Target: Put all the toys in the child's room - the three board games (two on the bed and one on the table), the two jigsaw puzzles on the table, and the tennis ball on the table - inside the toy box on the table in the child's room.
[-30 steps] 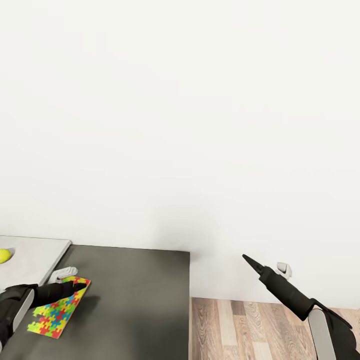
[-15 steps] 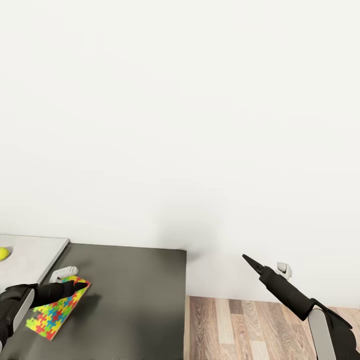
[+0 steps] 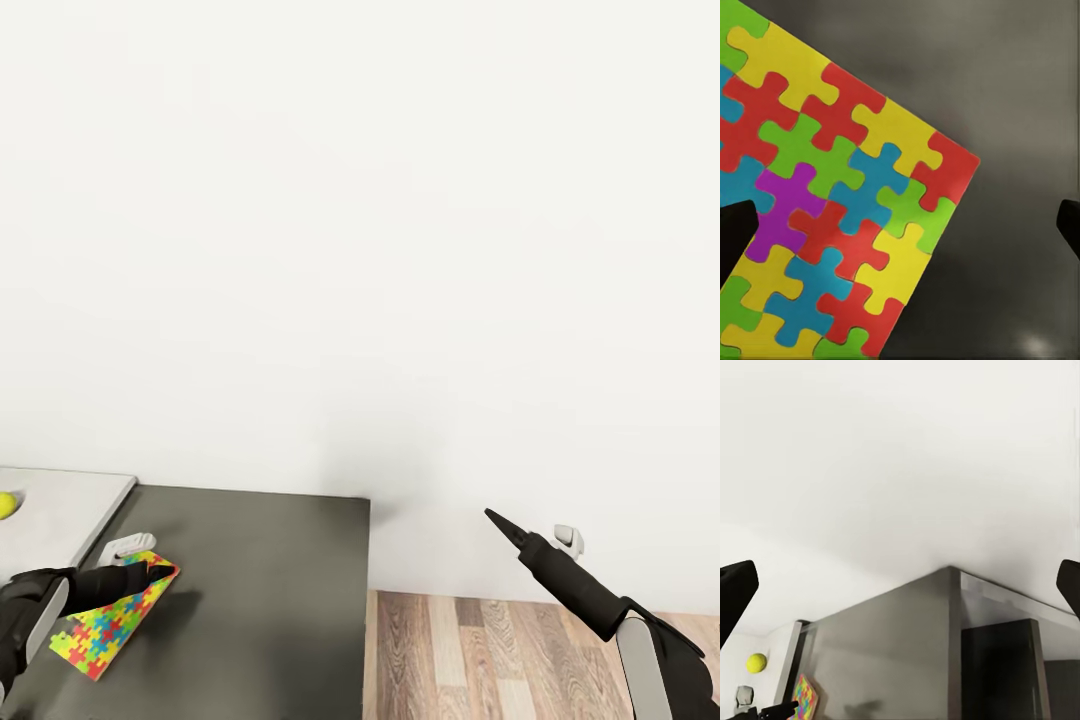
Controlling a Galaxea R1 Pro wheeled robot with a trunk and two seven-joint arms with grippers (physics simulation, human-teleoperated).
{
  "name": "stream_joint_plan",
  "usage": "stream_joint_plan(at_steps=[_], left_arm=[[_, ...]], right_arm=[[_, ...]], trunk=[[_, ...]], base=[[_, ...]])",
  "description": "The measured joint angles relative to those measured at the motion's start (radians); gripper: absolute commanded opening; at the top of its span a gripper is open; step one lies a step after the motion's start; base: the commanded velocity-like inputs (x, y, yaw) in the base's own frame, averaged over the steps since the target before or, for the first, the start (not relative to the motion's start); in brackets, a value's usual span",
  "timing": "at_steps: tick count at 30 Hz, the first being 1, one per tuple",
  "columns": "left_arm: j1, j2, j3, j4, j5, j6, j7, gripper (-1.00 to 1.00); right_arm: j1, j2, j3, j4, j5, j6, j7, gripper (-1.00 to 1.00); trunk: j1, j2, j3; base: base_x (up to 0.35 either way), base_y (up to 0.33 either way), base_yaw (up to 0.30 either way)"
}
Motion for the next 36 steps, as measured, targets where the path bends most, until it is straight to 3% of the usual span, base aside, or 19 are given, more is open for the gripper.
stream_joint_plan(at_steps=[24, 36], left_arm=[[0.0, 0.0, 0.0, 0.0, -0.002, -0.001, 0.0, 1.0], [0.0, 0.001, 0.0, 0.002, -0.005, -0.002, -0.001, 1.0]], right_arm=[[0.0, 0.0, 0.0, 0.001, 0.0, 0.0, -0.002, 1.0], [0.0, 0.0, -0.001, 0.002, 0.0, 0.0, 0.0, 1.0]], trunk=[[0.0, 0.0, 0.0], [0.0, 0.0, 0.0]], base=[[-0.022, -0.114, 0.0], [-0.004, -0.015, 0.0]])
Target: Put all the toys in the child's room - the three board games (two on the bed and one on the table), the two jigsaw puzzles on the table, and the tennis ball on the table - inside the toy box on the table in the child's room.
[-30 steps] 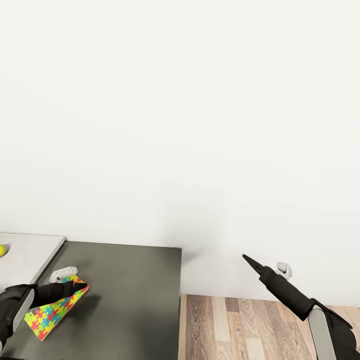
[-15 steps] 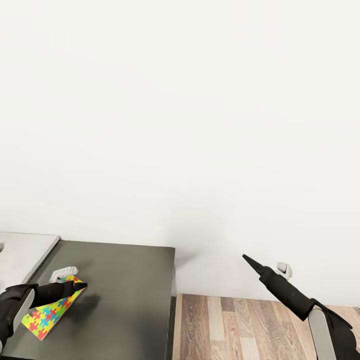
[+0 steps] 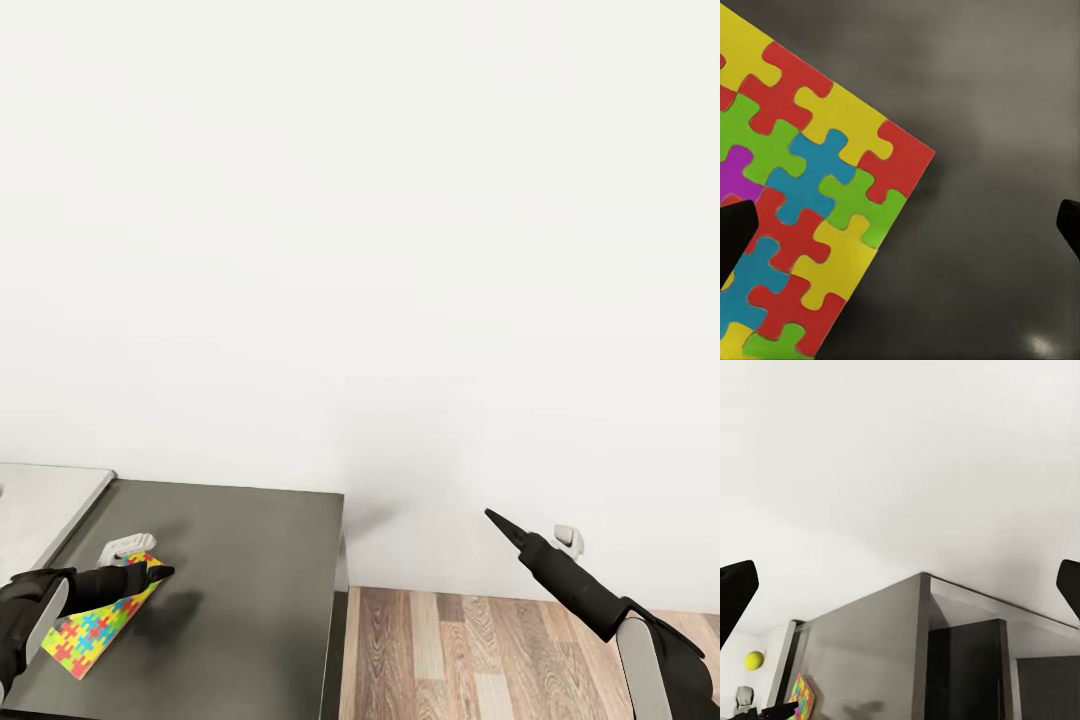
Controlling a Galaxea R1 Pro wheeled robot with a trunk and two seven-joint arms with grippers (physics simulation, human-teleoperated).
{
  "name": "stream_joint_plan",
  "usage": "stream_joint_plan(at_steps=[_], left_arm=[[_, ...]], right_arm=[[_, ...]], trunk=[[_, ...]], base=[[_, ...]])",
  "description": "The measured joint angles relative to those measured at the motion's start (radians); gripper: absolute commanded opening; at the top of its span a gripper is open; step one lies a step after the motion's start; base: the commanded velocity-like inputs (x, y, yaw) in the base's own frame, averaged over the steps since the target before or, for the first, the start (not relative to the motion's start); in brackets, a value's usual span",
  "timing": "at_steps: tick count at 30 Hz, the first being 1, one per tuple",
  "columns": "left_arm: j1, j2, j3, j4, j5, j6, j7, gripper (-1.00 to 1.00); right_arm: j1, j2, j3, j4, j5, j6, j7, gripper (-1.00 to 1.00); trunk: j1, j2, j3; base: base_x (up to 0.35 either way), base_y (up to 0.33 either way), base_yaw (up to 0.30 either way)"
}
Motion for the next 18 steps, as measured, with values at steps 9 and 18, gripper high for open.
stream_joint_plan(at_steps=[9, 18], left_arm=[[0.0, 0.0, 0.0, 0.0, 0.002, -0.001, 0.0, 1.0], [0.0, 0.002, 0.0, 0.002, 0.001, -0.001, 0.0, 1.0]], right_arm=[[0.0, 0.0, 0.0, 0.0, 0.0, 0.0, 0.002, 1.0], [0.0, 0.0, 0.0, -0.001, 0.0, -0.001, -0.001, 1.0]], trunk=[[0.0, 0.0, 0.0], [0.0, 0.0, 0.0]], base=[[-0.007, -0.039, 0.0], [-0.027, -0.099, 0.0]])
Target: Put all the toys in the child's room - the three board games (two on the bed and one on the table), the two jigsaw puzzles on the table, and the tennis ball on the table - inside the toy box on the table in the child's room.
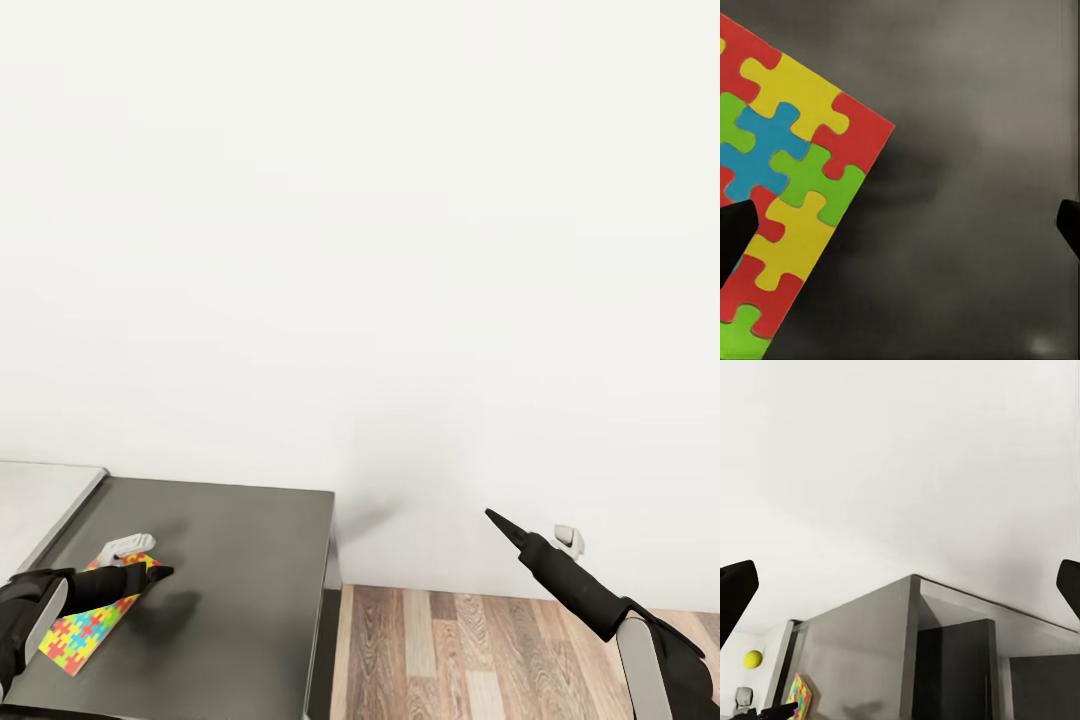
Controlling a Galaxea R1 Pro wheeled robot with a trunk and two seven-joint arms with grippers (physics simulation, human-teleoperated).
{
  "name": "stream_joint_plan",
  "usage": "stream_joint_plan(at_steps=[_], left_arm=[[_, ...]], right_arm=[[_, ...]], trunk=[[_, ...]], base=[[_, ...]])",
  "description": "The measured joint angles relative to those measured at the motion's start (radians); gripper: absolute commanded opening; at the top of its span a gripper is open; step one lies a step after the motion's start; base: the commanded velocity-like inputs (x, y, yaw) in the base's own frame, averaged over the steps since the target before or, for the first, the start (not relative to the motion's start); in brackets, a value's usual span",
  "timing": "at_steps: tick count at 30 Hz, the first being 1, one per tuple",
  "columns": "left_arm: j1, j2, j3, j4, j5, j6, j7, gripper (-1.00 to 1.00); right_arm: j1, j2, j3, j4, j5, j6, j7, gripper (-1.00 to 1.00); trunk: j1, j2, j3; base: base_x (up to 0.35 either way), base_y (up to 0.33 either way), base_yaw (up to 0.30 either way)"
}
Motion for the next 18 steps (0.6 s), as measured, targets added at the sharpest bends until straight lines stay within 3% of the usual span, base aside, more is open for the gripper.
stream_joint_plan(at_steps=[18], left_arm=[[0.001, 0.003, 0.006, 0.018, 0.007, 0.004, -0.007, 1.0]], right_arm=[[0.0, 0.0, 0.0, 0.001, 0.0, 0.0, 0.001, 1.0]], trunk=[[0.0, 0.0, 0.011]], base=[[-0.001, -0.002, 0.0]])
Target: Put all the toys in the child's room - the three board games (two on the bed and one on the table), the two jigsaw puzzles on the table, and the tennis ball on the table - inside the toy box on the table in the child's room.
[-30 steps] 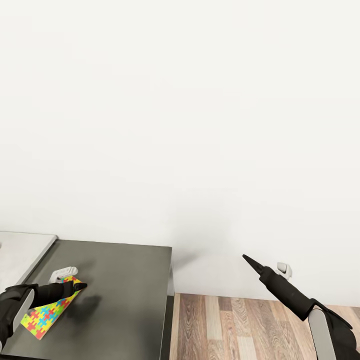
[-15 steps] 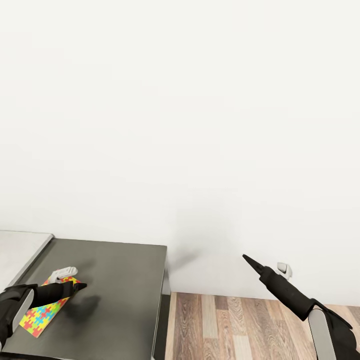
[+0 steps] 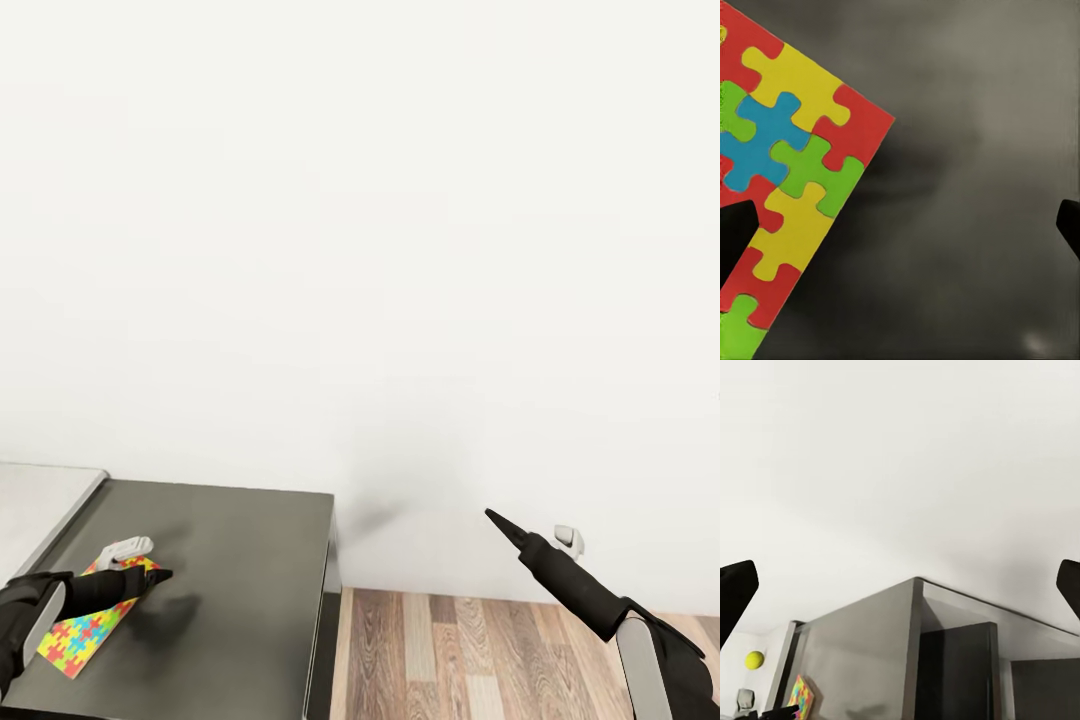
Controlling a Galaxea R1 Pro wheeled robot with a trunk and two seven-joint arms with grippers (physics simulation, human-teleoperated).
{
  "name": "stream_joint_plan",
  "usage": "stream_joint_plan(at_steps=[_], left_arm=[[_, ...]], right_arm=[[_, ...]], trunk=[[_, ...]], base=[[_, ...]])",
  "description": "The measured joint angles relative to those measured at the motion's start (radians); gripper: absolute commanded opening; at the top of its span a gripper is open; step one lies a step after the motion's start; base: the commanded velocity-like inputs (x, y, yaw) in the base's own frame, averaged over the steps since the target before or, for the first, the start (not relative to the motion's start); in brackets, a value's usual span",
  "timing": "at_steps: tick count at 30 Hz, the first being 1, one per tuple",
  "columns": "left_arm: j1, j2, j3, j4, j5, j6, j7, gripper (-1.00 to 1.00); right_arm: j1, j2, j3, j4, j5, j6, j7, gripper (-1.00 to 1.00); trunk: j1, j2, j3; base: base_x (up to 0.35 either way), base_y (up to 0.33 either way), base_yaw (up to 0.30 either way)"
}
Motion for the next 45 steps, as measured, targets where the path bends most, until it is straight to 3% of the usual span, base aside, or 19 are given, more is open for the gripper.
stream_joint_plan(at_steps=[23, 45], left_arm=[[0.0, 0.028, 0.006, -0.005, 0.004, 0.0, -0.039, 1.0], [0.0, 0.028, 0.006, -0.005, 0.004, 0.0, -0.038, 1.0]], right_arm=[[0.0, 0.0, 0.0, 0.0, 0.0, 0.0, -0.001, 1.0], [0.0, 0.0, 0.0, 0.0, 0.0, 0.0, 0.002, 1.0]], trunk=[[0.0, 0.0, 0.037], [0.0, 0.0, 0.041]], base=[[0.0, 0.0, 0.0], [0.0, 0.085, 0.0]])
